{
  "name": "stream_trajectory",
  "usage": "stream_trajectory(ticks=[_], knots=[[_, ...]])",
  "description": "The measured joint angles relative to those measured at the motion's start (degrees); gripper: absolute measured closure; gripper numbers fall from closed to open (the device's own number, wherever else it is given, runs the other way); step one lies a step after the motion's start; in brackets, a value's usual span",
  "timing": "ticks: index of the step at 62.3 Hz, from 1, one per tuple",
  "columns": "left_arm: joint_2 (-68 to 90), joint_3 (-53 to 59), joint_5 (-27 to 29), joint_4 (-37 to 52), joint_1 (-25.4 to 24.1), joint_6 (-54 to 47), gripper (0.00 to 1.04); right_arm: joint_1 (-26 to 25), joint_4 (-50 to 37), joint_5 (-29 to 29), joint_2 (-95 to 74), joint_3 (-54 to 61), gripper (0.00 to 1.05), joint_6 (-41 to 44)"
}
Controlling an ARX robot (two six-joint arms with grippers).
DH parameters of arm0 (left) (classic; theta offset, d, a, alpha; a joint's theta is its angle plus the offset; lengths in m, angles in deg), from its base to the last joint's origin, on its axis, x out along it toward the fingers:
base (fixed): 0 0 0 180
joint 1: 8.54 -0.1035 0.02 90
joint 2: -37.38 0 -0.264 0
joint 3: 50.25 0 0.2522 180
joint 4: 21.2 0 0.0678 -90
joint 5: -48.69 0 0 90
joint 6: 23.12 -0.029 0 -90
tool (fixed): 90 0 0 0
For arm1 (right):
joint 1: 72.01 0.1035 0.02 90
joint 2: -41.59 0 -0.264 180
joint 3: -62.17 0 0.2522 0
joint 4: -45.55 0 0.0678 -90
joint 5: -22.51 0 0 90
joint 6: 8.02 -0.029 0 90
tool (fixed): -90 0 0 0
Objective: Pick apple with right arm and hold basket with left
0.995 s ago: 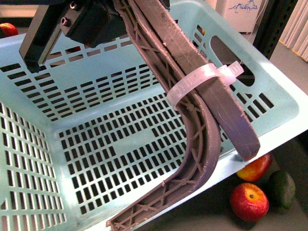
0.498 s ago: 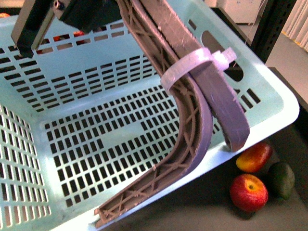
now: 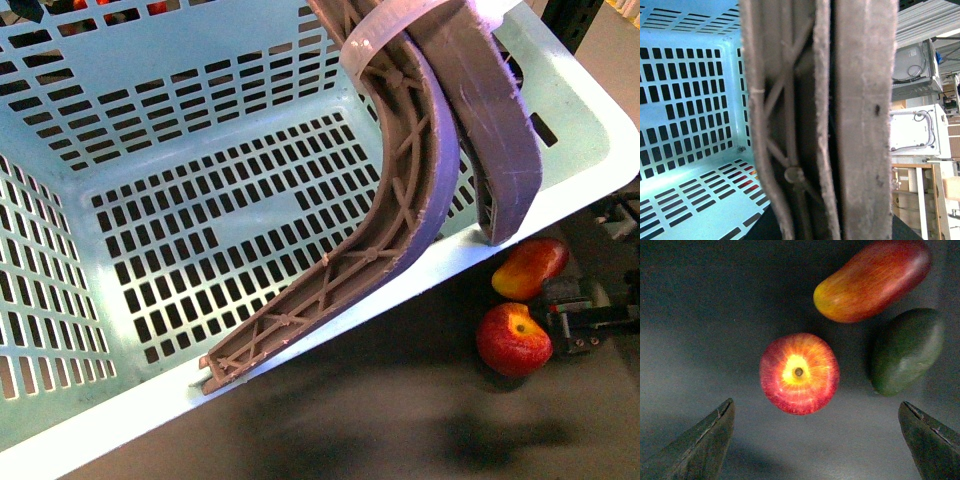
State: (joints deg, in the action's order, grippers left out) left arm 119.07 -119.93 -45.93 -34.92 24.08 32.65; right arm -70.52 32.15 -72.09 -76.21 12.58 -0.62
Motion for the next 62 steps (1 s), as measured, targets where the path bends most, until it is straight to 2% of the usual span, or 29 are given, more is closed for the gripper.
stream_trajectory(ticks=[20, 55, 58, 62], knots=[[0.0, 0.0, -0.1, 0.0, 0.0, 0.0, 0.9, 0.5, 3.7, -1.3, -11.2, -9.6, 0.09, 0.3], [0.0, 0.0, -0.2, 0.0, 0.0, 0.0, 0.9, 0.5, 6.7, -2.2, -21.7, -18.4, 0.09, 0.4], [0.0, 0.0, -0.2, 0.0, 0.0, 0.0, 0.9, 0.3, 6.7, -2.3, -21.7, -18.6, 0.12, 0.4], [0.0, 0.0, 0.0, 0.0, 0.0, 0.0, 0.9, -0.2, 6.6, -2.7, -21.7, -18.7, 0.25, 0.8]])
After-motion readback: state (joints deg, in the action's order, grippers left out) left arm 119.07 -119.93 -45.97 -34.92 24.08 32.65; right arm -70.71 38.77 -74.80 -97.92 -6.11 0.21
